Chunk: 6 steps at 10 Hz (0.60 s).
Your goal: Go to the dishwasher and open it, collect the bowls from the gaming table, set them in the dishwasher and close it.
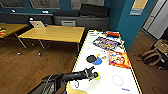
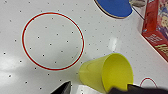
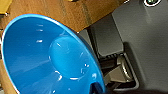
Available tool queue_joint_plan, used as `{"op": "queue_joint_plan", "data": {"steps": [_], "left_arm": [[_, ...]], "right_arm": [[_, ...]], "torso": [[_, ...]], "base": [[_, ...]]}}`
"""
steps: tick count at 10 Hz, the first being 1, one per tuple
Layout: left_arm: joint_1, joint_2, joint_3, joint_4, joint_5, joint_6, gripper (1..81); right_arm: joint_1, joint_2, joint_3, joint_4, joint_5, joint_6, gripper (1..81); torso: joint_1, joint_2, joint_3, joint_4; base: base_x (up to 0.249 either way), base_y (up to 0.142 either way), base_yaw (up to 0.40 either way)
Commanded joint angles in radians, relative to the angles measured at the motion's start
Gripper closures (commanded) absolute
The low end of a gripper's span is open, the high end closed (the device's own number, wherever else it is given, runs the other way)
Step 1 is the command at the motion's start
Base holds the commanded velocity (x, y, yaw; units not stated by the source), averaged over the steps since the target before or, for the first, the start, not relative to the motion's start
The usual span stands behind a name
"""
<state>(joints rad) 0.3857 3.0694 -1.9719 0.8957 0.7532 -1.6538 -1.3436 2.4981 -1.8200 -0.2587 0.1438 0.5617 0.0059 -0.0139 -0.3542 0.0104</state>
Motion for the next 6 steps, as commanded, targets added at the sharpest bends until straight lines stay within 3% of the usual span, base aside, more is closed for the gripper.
{"op": "queue_joint_plan", "data": {"steps": [1,2,6], "left_arm": [[-0.109,0.014,0.027,0.054,0.029,-0.006,1.0],[-0.098,0.014,0.03,0.072,0.031,-0.006,1.0],[-0.081,0.02,0.033,0.08,0.032,-0.006,1.0]], "right_arm": [[0.023,-0.019,0.028,-0.03,-0.049,-0.005,81.1],[0.023,-0.019,0.028,-0.03,-0.049,-0.005,81.1],[0.023,-0.016,0.024,-0.031,-0.049,-0.005,81.1]], "torso": [[0.0,0.0,0.0,0.0],[0.0,0.0,0.0,0.0],[0.0,0.0,0.0,0.0]], "base": [[0.0,0.0,0.0],[0.0,0.0,0.0],[0.0,0.0,0.0]]}}
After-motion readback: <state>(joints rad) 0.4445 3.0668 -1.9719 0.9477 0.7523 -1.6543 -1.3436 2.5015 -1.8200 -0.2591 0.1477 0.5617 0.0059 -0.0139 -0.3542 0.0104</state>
